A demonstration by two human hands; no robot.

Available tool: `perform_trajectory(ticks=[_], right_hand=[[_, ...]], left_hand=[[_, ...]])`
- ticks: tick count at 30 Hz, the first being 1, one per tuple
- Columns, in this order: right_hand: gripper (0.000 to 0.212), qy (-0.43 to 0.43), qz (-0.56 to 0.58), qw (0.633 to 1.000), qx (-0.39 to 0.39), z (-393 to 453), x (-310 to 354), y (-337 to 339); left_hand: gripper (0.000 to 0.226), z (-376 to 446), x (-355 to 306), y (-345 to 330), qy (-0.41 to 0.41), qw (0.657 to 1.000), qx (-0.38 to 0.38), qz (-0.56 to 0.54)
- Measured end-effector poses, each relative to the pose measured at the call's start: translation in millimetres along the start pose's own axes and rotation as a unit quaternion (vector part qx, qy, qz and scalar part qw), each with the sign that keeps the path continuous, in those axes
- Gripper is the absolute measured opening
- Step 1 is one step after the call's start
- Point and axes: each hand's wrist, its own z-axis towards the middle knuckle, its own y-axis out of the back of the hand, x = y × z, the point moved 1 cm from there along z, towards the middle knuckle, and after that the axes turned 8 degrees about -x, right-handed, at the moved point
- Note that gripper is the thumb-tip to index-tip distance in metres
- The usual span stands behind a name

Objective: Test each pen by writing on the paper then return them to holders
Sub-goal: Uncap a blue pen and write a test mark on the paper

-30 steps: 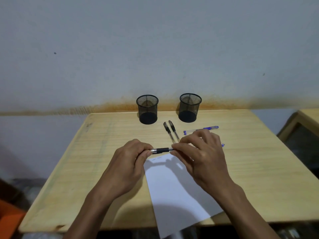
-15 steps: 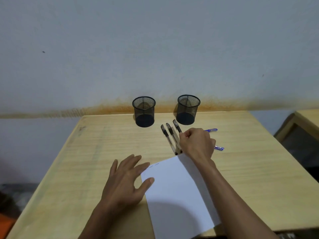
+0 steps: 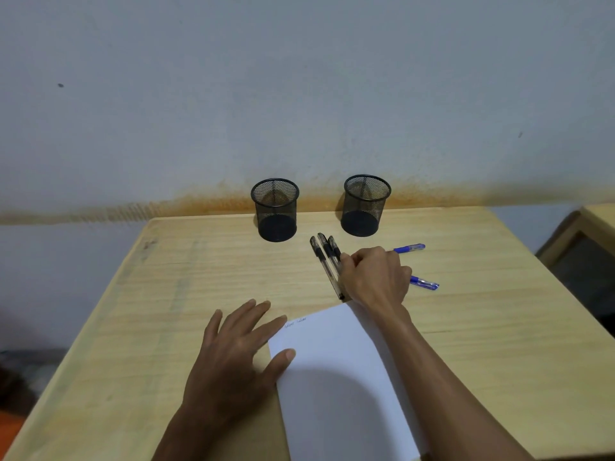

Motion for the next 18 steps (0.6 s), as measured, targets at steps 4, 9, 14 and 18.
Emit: perform_trajectory(ticks=[4, 9, 14, 18], right_hand=[[0.026, -0.004, 0.007, 1.000, -0.026, 10.3, -26.3, 23.1], [0.029, 0.030, -0.104, 0.994, 0.009, 18.4, -69.0, 42.0], [0.025, 0.052, -0.080, 0.995, 0.010, 16.9, -84.1, 40.2], [0.019, 0.060, -0.062, 0.996, 0.015, 10.4, -88.2, 48.9]], left_hand=[[0.055, 0.3, 0.5, -0.4, 0.003, 1.000, 0.003, 0.005], [0.061, 2.4, -1.2, 2.3, 0.025, 0.999, 0.028, -0.002], [0.063, 3.7, -3.4, 7.7, 0.040, 0.998, 0.035, -0.015], [0.059, 3.5, -3.2, 8.4, 0.044, 0.998, 0.031, -0.026]])
